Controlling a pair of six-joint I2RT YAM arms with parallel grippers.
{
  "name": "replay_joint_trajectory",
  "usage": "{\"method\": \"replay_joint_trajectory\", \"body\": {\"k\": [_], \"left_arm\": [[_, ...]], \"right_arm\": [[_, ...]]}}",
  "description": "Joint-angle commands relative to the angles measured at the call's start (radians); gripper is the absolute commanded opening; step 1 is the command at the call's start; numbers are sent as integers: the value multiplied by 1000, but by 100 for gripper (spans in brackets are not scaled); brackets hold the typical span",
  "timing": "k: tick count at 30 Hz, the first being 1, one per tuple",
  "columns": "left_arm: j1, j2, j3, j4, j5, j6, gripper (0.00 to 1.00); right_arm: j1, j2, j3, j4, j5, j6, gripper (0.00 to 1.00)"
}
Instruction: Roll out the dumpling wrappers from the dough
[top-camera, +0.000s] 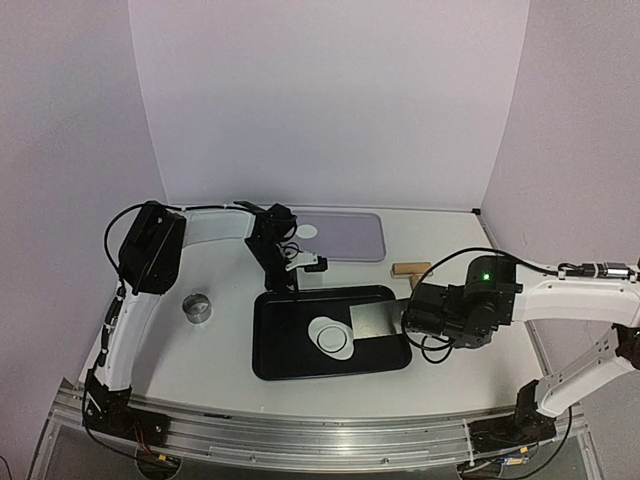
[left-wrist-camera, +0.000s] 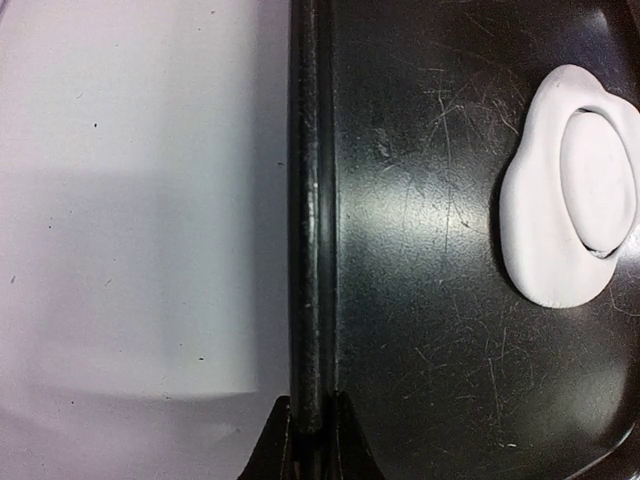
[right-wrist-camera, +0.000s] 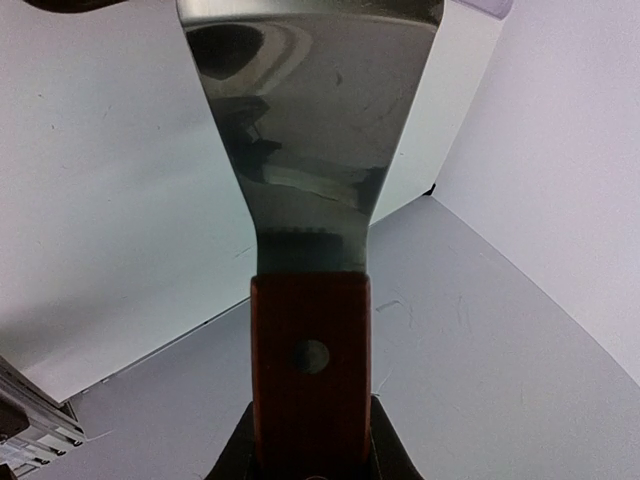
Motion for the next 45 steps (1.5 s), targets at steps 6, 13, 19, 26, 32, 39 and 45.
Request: {"method": "replay_joint_trajectory", "body": {"k": [6,13,19,26,32,39,45], "left_arm": [[-7,57,43,27,-135,94,0],[-7,61,44,34,-140,101,0],[-7,66,46,30,-140,102,0],[-8,66,48,32,-136,106,0],[-7,71,55,28,-130,107,0],[-7,71,52,27,-122,105,0],[-8,72,60,24,-120,101,0]], "right_arm": [[0,26,119,45,10,10,0],[31,103,215,107,-11,-114,0],[43,128,175,122,-14,-145,0],[58,179,190,129,-20,-157,0],[58,228,183,144,60,-148,0],[57,250,215,145,123,-114,0],[58,293,256,144,132,-79,0]]}}
